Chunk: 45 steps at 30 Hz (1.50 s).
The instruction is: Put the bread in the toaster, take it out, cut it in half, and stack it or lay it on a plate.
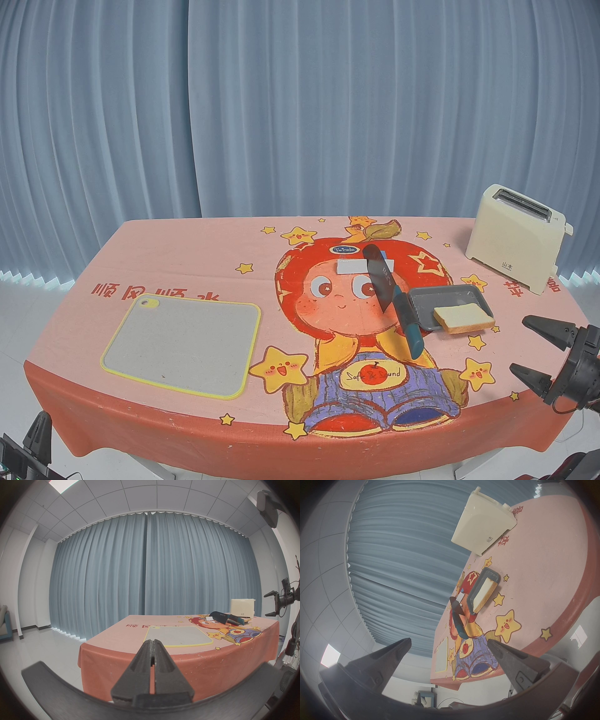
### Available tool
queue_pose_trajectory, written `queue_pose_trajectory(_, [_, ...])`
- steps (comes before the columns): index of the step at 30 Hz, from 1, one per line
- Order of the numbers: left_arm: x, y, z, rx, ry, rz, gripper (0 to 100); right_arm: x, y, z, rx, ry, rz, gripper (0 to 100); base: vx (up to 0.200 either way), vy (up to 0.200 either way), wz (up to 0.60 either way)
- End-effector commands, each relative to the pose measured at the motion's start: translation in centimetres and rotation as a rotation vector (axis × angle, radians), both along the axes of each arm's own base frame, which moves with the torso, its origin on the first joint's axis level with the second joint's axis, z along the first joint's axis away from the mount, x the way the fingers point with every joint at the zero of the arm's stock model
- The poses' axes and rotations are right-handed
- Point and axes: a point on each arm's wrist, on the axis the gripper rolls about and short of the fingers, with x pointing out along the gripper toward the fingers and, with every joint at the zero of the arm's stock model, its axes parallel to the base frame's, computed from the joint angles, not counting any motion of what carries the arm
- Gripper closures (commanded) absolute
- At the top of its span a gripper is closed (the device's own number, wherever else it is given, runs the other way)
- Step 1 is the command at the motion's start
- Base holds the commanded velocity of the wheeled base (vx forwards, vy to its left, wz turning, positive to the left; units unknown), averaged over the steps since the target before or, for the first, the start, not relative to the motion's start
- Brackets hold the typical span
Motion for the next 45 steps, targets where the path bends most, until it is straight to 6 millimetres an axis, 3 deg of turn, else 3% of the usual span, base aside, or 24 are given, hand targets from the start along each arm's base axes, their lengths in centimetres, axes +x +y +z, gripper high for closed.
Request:
queue_pose_trajectory(1, [0.1, 0.0, -0.5, 0.0, 0.012, 0.001, 100, 1.2, 0.3, -0.4, -0.008, 0.04, -0.001, 0, 0.0, 0.0, 0.0])
queue_pose_trajectory(14, [0.1, 0.0, -0.5, 0.0, 0.012, 0.001, 100, 4.7, 0.8, -1.2, -0.015, 0.101, -0.018, 0, 0.0, 0.0, 0.0])
queue_pose_trajectory(22, [0.1, 0.0, -0.5, 0.0, 0.012, 0.001, 100, 5.8, 0.7, -1.9, 0.0, 0.158, -0.029, 0, 0.0, 0.0, 0.0])
queue_pose_trajectory(28, [0.1, 0.0, -0.5, 0.0, 0.012, 0.001, 100, 6.9, 0.1, -1.6, 0.113, 0.185, -0.047, 0, 0.0, 0.0, 0.0])
queue_pose_trajectory(45, [0.1, 0.0, -0.5, 0.0, 0.012, 0.001, 100, 9.3, -0.5, -3.6, 0.126, 0.23, -0.084, 0, 0.0, 0.0, 0.0])
